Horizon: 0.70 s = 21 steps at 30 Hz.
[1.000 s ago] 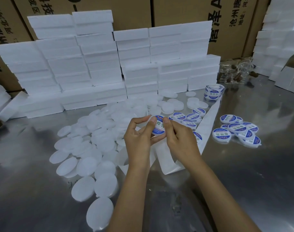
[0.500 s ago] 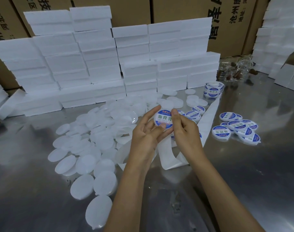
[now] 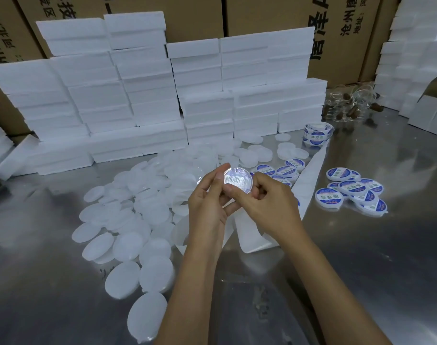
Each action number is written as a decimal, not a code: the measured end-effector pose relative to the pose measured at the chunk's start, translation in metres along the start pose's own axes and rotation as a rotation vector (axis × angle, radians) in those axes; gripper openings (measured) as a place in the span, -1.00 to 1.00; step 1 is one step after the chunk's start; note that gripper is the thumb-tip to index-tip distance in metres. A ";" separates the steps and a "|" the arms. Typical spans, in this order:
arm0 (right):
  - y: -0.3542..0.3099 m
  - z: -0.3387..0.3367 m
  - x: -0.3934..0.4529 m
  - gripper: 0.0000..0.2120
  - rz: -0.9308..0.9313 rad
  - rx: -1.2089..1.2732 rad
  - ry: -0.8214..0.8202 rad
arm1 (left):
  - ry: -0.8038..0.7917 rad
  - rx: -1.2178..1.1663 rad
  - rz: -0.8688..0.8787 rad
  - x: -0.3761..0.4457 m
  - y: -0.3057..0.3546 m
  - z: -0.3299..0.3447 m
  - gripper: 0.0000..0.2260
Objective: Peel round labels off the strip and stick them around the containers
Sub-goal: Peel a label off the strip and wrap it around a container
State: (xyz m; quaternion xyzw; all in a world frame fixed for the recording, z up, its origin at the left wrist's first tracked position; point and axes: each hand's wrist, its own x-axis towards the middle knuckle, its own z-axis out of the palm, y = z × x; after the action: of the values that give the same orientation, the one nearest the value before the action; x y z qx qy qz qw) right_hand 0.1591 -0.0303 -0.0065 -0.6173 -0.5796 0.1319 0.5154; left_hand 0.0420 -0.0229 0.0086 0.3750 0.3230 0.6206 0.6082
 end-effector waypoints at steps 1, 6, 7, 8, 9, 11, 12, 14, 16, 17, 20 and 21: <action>0.001 0.000 0.000 -0.40 -0.016 -0.019 0.010 | -0.013 -0.015 -0.015 0.000 0.001 0.000 -0.81; 0.004 -0.001 0.001 -0.52 -0.095 -0.127 0.078 | -0.108 0.041 -0.006 -0.002 0.000 0.000 -0.74; 0.005 -0.002 0.001 -0.53 -0.101 -0.134 0.080 | -0.113 0.068 0.009 -0.003 0.000 0.001 -0.71; 0.005 -0.002 0.001 -0.52 -0.102 -0.141 0.078 | -0.113 0.090 0.025 -0.003 -0.001 0.001 -0.70; 0.005 -0.003 0.001 -0.51 -0.100 -0.149 0.073 | -0.108 0.109 0.041 -0.004 -0.001 0.002 -0.71; 0.005 -0.005 0.001 -0.42 -0.087 -0.178 0.054 | -0.087 0.133 0.052 -0.003 0.000 0.002 -0.76; 0.005 -0.007 0.001 -0.35 -0.081 -0.207 0.050 | -0.080 0.130 0.038 -0.003 0.000 0.003 -0.77; 0.005 -0.009 0.002 -0.25 -0.072 -0.278 0.048 | -0.099 0.103 -0.012 -0.003 0.002 0.003 -0.73; 0.006 -0.009 0.002 -0.28 -0.049 -0.277 0.051 | -0.146 0.075 -0.052 -0.004 0.004 0.003 -0.70; 0.006 -0.008 0.003 -0.33 -0.030 -0.240 0.055 | -0.168 0.060 -0.065 -0.004 0.004 0.003 -0.69; 0.009 -0.007 0.007 -0.43 0.060 -0.006 0.069 | -0.219 0.030 -0.093 -0.006 0.004 0.008 -0.68; 0.011 -0.009 0.010 -0.44 0.110 0.078 0.088 | -0.209 0.031 -0.097 -0.007 0.003 0.011 -0.67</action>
State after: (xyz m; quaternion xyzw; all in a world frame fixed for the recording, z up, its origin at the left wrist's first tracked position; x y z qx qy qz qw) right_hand 0.1751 -0.0236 -0.0070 -0.6327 -0.5161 0.1554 0.5561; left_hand 0.0496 -0.0306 0.0159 0.4308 0.2851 0.5431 0.6620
